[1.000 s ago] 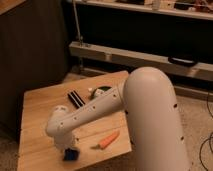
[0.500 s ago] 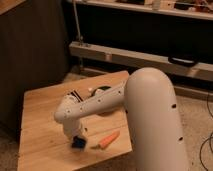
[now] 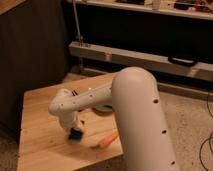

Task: Wipe the white sponge on the table

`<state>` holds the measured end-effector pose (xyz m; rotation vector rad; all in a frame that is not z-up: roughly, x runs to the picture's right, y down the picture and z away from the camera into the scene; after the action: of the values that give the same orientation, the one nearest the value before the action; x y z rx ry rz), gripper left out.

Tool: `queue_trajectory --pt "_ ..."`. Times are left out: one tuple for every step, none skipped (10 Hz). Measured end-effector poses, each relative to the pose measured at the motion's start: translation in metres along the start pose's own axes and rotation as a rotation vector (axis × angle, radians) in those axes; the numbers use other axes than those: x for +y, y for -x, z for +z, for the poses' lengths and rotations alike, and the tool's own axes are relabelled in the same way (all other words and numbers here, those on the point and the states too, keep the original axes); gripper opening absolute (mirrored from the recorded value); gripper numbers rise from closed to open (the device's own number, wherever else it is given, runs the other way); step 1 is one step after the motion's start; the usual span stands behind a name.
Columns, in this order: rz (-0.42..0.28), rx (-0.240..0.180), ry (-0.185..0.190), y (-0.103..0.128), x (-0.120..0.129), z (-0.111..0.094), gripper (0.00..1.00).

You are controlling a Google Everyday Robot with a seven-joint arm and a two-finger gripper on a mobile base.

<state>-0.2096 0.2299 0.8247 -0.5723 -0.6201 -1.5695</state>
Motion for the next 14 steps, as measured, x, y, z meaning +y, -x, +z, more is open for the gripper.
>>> queue_trajectory --pt "-0.019 0.006 0.001 -0.001 -0.008 0.001 0.04" --pt "-0.010 0.003 -0.002 -0.002 -0.006 0.000 0.04" --pt "-0.013 0.001 -0.003 -0.001 -0.008 0.000 0.04" --pt "-0.011 -0.001 0.000 -0.001 -0.007 0.000 0.04" --pt "-0.009 -0.001 -0.001 -0.001 -0.006 0.000 0.04" --pt "-0.019 0.002 -0.006 0.000 -0.010 0.000 0.04" --pt "-0.047 0.008 -0.026 0.003 -0.023 -0.004 0.04" --pt "-0.084 0.017 -0.050 0.006 -0.045 -0.010 0.04" --pt "-0.115 0.024 -0.074 0.007 -0.068 -0.017 0.04" --pt "-0.154 0.031 -0.112 0.009 -0.098 -0.029 0.04" --pt "-0.189 0.038 -0.146 0.014 -0.123 -0.042 0.04" --pt "-0.220 0.041 -0.167 0.021 -0.141 -0.052 0.04" --pt "-0.246 0.040 -0.178 0.030 -0.154 -0.056 0.04" --pt "-0.288 0.033 -0.189 0.047 -0.169 -0.056 0.04"
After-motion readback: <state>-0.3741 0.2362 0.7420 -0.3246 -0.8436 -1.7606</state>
